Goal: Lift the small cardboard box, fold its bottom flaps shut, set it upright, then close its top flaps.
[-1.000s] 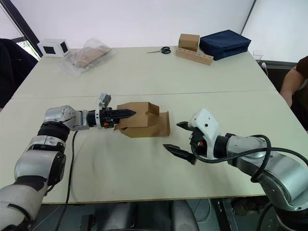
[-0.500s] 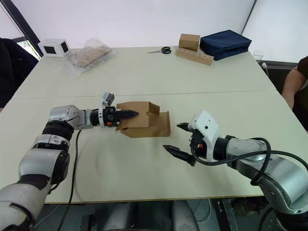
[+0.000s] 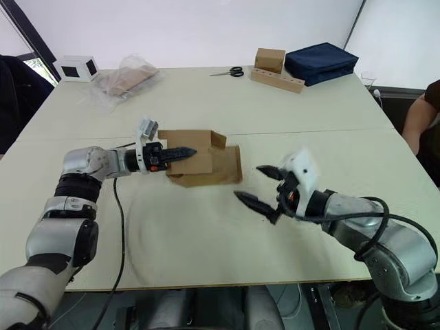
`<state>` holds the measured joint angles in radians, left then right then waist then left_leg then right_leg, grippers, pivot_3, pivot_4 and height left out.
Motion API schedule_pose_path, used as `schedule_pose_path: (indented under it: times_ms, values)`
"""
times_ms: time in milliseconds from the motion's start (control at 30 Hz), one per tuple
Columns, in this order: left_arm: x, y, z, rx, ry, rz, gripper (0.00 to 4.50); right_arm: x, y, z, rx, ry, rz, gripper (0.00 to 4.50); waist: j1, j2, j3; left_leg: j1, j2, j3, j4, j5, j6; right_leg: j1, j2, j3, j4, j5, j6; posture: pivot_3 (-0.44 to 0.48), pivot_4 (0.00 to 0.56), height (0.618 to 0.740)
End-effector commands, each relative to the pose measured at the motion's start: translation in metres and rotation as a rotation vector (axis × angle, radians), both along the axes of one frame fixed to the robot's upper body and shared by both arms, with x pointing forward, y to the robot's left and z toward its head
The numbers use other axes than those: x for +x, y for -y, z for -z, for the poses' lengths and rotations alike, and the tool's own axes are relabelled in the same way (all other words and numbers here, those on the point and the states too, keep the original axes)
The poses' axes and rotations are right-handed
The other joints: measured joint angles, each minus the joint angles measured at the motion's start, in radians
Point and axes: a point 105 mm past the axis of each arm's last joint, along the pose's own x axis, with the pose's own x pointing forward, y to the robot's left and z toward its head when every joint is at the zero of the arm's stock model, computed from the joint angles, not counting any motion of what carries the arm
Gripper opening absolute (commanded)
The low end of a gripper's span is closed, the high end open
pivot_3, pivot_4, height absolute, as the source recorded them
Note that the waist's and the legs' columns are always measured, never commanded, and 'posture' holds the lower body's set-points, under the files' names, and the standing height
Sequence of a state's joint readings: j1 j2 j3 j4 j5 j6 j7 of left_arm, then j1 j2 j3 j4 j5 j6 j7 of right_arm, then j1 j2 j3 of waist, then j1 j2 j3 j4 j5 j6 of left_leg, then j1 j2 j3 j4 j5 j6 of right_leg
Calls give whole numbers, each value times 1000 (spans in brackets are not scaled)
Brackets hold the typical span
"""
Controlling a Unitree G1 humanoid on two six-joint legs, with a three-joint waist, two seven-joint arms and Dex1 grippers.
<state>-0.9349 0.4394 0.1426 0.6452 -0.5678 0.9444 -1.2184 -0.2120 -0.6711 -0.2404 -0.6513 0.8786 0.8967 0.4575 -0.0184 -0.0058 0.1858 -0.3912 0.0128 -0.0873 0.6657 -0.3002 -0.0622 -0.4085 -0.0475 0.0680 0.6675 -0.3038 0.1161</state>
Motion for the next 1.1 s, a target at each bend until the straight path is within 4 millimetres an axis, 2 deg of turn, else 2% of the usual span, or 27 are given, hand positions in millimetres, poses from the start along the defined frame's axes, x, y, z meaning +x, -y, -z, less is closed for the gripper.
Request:
schedule_pose_path:
  times_ms: [33, 167, 300, 433, 567, 633, 667, 733, 933, 1100]
  values:
    - [-13, -1, -45, 3, 281, 39, 35, 20, 17, -43, 180, 142, 107, 4500, -1, 0, 0, 0, 0, 0, 0, 0, 0, 0, 0, 0, 0, 0, 0, 0, 150, 740]
    - [-24, 3, -77, 81, 490, 94, 35, 44, 19, -87, 457, 224, 157, 4500, -7, 1, 0, 0, 0, 0, 0, 1, -2, 0, 0, 0, 0, 0, 0, 0, 150, 740]
    - [-30, 6, -95, 113, 604, 132, 35, 45, 2, -108, 570, 242, 60, 4500, -3, 1, 0, 0, 0, 0, -2, 2, -3, -1, 1, 0, 1, 0, 0, 0, 150, 740]
    - [-33, 6, -109, 97, 657, 155, 0, 36, -10, -123, 595, 272, -40, 3416, -3, 1, 0, 0, 0, 1, -1, 2, -3, -1, 0, 0, 0, 0, 0, 0, 150, 740]
    - [-37, 7, -113, 91, 678, 173, 0, 34, -11, -134, 598, 315, -52, 1858, -8, 2, 0, 0, 0, 1, -1, 1, -1, -1, 0, 0, 0, 0, 0, 0, 150, 740]
    - [-40, 8, -113, 85, 681, 186, 0, 30, -15, -138, 602, 331, -74, 1254, -15, 2, 0, 0, 0, 1, -1, 1, -1, -1, 0, 0, 1, 0, 0, 0, 150, 740]
    - [-42, 9, -112, 83, 682, 194, 0, 29, -19, -139, 597, 331, -90, 776, -19, 2, 0, 0, 0, 1, -1, 1, -1, -1, 0, 0, 1, 0, 0, 0, 150, 740]
    - [-45, 10, -112, 79, 684, 207, 0, 28, -27, -136, 575, 320, -105, 154, -27, 2, 0, 0, 0, 1, -1, 1, -1, -1, 0, 0, 0, 0, 0, 0, 150, 740]
    - [-52, 12, -113, 64, 686, 226, 0, 29, -44, -124, 499, 277, -146, 62, -40, 2, 0, 0, 0, 0, -2, 1, -1, -2, 1, 0, 1, 0, 0, 0, 150, 740]
    - [-58, 15, -112, 57, 685, 242, 0, 34, -49, -115, 478, 255, -142, 62, -42, 2, 0, 0, 0, 0, -2, 1, -1, -2, 0, 0, 0, 0, 0, 0, 150, 740]
